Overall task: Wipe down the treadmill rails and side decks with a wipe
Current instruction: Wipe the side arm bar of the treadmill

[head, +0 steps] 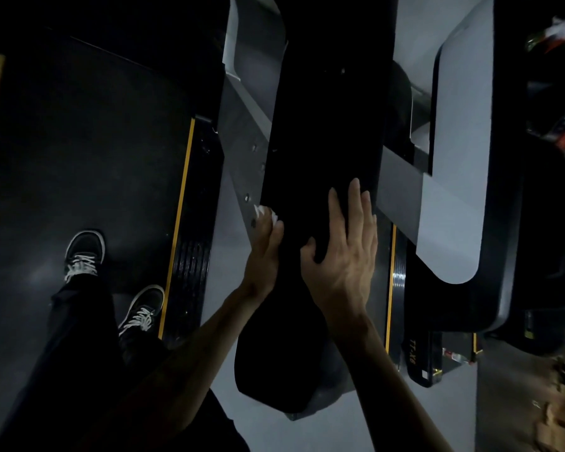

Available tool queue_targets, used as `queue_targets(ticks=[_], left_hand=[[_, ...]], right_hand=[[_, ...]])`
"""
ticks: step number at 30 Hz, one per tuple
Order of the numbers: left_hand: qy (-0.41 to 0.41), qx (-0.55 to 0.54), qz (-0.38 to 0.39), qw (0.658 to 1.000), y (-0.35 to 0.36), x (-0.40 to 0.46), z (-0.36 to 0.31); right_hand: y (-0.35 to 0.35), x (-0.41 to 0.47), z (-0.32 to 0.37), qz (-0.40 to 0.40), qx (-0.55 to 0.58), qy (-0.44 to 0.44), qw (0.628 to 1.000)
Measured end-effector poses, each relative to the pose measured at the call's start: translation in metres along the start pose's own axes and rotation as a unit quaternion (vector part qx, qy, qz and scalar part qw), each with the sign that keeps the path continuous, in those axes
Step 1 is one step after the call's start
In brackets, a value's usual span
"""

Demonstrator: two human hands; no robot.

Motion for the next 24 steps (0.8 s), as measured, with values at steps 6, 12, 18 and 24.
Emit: queue_targets(ticks=[6,12,18,24], left_hand=[[0.057,0.031,-0.013,0.998,0.013,0.024,-0.042],[-0.017,0.02,-0.005,1.0,-0.008,0.069,-0.04],[-0.037,-0.018,0.02,0.999,-0.015,0.055,0.004],[0.006,0.025,0.001,1.0,0.002,0.032,0.005]], right_hand=[[-0.001,0.0,0.001,-0.003,-0.002,-0.007,1.0],[0.001,0.001,-0.001,0.0,0.007,-0.003,1.0],[0.0,0.001,-0.001,-0.003,0.007,-0.001,1.0],[0.001,0.0,-0.001,-0.003,0.005,-0.003,1.0]])
Point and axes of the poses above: each hand's wrist, its own x-axis towards the middle knuckle, its own y-axis out of the palm, z = x × y, the point moved 6 cm from there along x, towards the middle knuckle, and after that the axes turned 10 degrees about -y, right-handed, at the moved point
